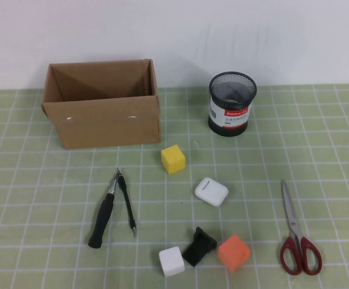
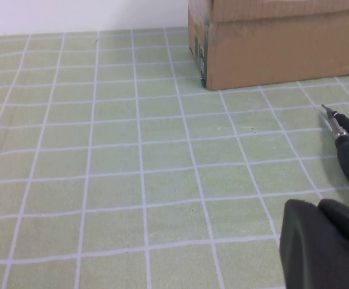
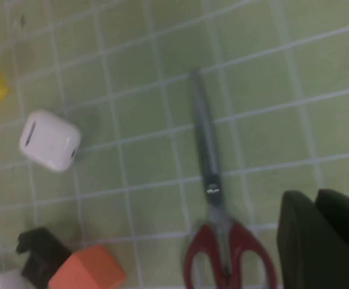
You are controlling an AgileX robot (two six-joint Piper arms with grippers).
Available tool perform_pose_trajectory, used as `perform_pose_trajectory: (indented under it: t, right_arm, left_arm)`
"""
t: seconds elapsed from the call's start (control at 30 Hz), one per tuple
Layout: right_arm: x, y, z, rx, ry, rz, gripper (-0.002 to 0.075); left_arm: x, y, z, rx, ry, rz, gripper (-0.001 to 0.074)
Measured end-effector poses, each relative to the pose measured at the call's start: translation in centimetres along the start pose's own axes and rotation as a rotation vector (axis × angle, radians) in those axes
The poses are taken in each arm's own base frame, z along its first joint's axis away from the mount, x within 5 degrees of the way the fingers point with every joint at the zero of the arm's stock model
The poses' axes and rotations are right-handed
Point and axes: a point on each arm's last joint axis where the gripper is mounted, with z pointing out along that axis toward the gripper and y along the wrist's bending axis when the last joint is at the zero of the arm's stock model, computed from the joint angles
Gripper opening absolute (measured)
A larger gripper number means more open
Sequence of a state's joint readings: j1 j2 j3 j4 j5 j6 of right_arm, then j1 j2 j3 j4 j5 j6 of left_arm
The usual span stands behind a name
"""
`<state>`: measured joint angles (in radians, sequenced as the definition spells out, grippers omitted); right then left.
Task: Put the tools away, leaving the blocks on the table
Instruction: Pick up the scissors from the table
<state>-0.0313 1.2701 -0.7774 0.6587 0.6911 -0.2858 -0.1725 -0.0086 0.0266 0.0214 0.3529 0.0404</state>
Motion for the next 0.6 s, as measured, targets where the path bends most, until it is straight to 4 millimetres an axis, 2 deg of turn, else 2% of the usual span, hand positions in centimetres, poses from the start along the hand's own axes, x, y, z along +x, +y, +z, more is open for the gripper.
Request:
perform_pose_trajectory:
  t: [0.07,0.23,0.33,0.43,0.6]
  right_arm:
    - [-0.7,1.1,0.9,-0.001,0.030,-0.076,0.0047]
    - [-2.2,4.5,3.6,0.021,0.097,-0.305,0.0238]
    - [-3.2,5.9,5.0,0.048,0.115,-0.302,0.0316]
    - [-3.7,5.9,6.4,0.082,0.145,-0.228,0.0323]
    - [-3.3,5.1,8.8,0.113,0.217,-0.162,0.0323]
  left_arm:
    - [0.0,0.0,0.0,0.000,0.000,0.000,-0.0003]
    - [0.0,0.0,0.0,0.000,0.000,0.000,-0.0003]
    - [0.0,0.0,0.0,0.000,0.000,0.000,-0.0003]
    - [0.0,0.0,0.0,0.000,0.000,0.000,-0.0003]
    - [0.0,0.0,0.0,0.000,0.000,0.000,-0.0003]
